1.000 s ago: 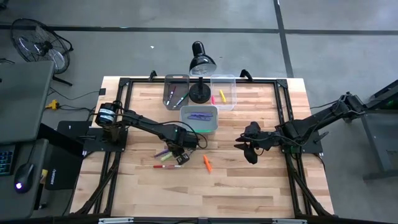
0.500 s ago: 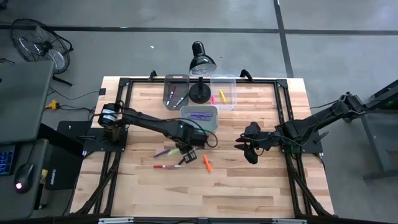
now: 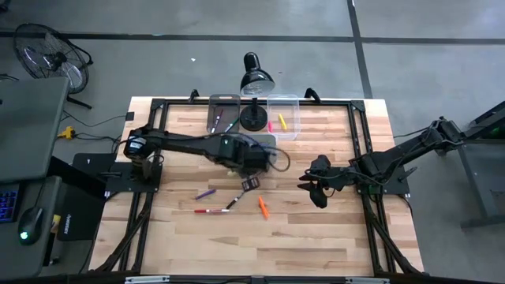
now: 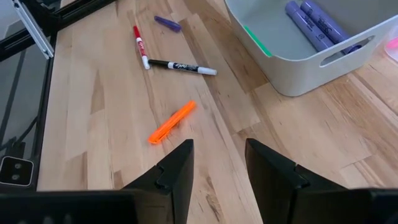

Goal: Pick & Place Markers
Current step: Put the large light green marker into the gray bin

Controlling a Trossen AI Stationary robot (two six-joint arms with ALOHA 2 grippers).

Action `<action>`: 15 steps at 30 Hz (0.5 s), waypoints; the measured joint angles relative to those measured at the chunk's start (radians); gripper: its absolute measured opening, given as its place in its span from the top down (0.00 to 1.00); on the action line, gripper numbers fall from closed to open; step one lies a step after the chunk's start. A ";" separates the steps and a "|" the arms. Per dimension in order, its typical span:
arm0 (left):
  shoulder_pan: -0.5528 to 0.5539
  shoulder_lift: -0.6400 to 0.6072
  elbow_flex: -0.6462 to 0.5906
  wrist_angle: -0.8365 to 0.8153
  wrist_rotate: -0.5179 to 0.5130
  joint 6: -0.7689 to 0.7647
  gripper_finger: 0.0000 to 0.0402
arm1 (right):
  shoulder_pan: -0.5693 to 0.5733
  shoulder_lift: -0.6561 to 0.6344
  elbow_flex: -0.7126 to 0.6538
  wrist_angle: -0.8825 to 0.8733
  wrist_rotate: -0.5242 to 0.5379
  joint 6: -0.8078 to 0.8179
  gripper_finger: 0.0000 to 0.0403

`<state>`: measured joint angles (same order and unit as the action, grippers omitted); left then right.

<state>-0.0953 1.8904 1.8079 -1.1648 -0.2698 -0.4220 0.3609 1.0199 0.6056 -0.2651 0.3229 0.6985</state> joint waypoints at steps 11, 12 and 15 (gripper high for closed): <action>0.108 -0.001 0.047 0.075 0.085 0.139 0.82 | 0.000 0.000 0.000 -0.004 0.000 -0.003 0.67; 0.115 -0.001 0.047 0.087 0.086 0.151 0.82 | 0.000 0.000 0.000 -0.004 0.001 -0.003 0.67; 0.136 -0.001 0.047 0.113 0.085 0.182 0.82 | 0.000 0.000 0.000 -0.004 0.003 -0.006 0.67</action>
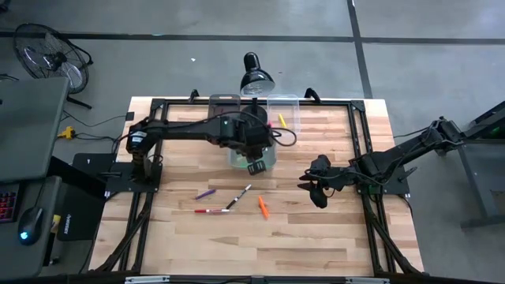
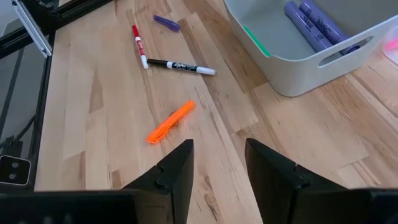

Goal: Pick & Place Markers
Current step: Put the large light green marker into the gray bin

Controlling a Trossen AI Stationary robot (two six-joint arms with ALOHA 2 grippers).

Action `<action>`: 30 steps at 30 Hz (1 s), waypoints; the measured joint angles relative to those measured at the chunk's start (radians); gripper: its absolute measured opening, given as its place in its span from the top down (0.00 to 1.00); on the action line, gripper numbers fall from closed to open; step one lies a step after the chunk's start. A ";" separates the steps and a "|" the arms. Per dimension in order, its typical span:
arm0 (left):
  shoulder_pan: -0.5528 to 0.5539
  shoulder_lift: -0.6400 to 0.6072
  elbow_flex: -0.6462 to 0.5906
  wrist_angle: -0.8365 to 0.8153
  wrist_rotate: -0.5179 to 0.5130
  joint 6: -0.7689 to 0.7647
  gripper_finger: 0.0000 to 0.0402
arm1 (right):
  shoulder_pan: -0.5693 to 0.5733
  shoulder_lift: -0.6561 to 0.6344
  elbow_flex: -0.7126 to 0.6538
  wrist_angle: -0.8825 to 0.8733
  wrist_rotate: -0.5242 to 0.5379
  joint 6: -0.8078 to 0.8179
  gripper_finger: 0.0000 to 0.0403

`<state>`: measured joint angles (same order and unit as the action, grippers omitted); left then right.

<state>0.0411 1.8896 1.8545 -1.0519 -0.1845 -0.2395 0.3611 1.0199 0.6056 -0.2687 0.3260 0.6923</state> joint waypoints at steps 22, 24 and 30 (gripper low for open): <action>0.079 0.183 0.004 0.022 -0.011 0.271 0.82 | 0.000 0.001 0.000 -0.004 -0.001 -0.003 0.67; 0.093 0.204 0.002 -0.002 -0.009 0.288 0.82 | 0.000 0.001 0.000 -0.004 -0.004 -0.001 0.67; 0.112 0.257 -0.002 -0.049 0.019 0.360 0.82 | 0.000 0.001 0.000 -0.004 -0.007 0.002 0.67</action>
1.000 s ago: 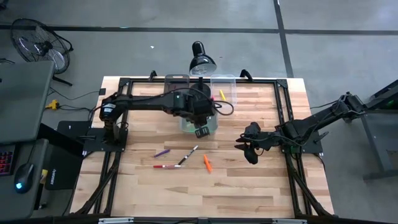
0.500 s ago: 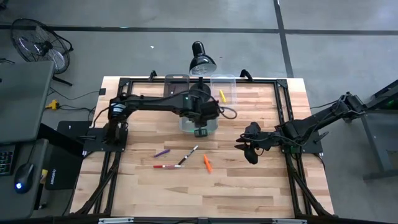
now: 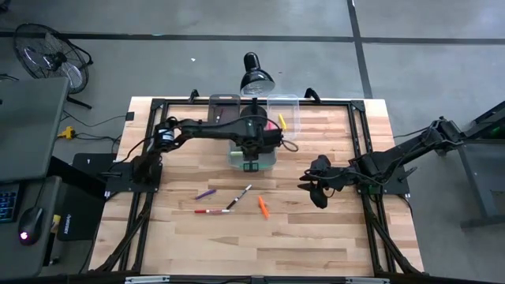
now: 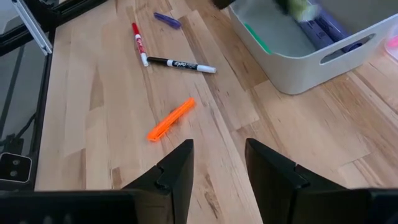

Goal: Pick & Place Markers
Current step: Put the large light green marker into the gray bin, then put the small purple marker into the transparent bin

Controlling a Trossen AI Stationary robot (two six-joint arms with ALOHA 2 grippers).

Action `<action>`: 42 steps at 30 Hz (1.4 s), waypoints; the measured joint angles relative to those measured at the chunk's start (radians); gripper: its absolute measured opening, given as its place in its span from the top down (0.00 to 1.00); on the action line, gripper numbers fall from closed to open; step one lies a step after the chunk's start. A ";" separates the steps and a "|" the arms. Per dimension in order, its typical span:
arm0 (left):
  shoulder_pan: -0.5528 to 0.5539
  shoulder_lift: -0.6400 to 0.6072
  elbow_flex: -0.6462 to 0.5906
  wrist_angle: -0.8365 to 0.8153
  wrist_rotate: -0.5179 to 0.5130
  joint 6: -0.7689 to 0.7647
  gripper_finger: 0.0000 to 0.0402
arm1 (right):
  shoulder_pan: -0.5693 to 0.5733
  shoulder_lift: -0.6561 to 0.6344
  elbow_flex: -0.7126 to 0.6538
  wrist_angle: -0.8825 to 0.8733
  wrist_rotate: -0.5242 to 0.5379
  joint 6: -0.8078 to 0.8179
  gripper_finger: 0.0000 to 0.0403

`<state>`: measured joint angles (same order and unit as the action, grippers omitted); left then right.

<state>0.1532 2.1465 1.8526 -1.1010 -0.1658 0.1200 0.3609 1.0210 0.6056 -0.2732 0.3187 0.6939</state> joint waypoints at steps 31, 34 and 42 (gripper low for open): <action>-0.003 0.042 0.002 0.022 0.052 0.029 0.68 | 0.000 0.000 0.000 -0.015 -0.011 0.010 0.67; -0.003 0.042 0.002 0.022 0.052 0.026 0.67 | 0.000 0.000 0.000 -0.015 -0.011 0.014 0.67; -0.003 0.042 0.022 -0.060 0.046 -0.039 0.66 | 0.000 0.000 0.000 -0.015 -0.013 0.021 0.67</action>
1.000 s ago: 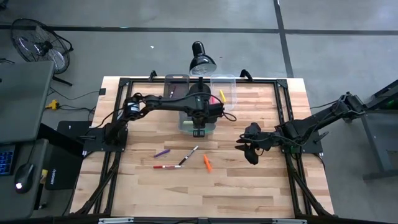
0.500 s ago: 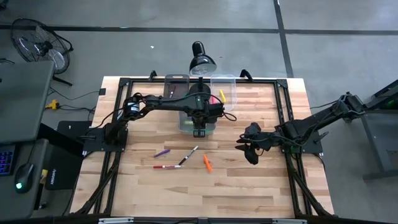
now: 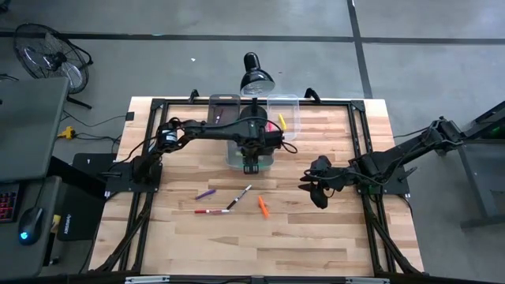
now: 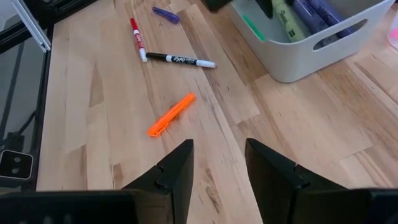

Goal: Pick & Place Markers
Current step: Put the small purple marker into the transparent bin

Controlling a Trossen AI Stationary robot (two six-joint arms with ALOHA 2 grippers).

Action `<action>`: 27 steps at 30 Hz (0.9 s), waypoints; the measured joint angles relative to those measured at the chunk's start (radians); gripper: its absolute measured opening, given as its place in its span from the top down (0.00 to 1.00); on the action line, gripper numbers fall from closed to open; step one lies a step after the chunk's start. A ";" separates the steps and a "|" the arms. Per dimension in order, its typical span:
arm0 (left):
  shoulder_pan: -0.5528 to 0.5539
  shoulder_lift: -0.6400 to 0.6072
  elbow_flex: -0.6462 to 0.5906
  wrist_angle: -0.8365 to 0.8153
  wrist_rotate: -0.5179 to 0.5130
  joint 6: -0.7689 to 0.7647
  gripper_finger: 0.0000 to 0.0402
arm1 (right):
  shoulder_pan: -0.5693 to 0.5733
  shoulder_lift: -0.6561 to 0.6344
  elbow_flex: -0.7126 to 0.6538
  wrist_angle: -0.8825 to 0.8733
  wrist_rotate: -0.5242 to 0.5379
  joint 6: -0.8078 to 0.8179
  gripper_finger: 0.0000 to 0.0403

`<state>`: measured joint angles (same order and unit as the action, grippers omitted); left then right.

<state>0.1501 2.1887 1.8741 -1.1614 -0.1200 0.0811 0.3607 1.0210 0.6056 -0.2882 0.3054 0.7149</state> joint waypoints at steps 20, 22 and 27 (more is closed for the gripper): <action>-0.119 -0.215 0.107 -0.204 -0.075 -0.254 0.66 | 0.000 0.000 0.000 -0.026 -0.025 0.029 0.67; -0.144 -0.239 0.064 -0.185 -0.100 -0.295 0.66 | 0.000 0.000 0.000 -0.026 -0.025 0.029 0.67; -0.201 -0.333 -0.119 -0.138 -0.154 -0.407 0.66 | 0.000 0.000 0.000 -0.026 -0.027 0.020 0.67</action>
<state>-0.0506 1.8556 1.7556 -1.2997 -0.2742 -0.3260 0.3608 1.0210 0.6056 -0.3139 0.2787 0.7354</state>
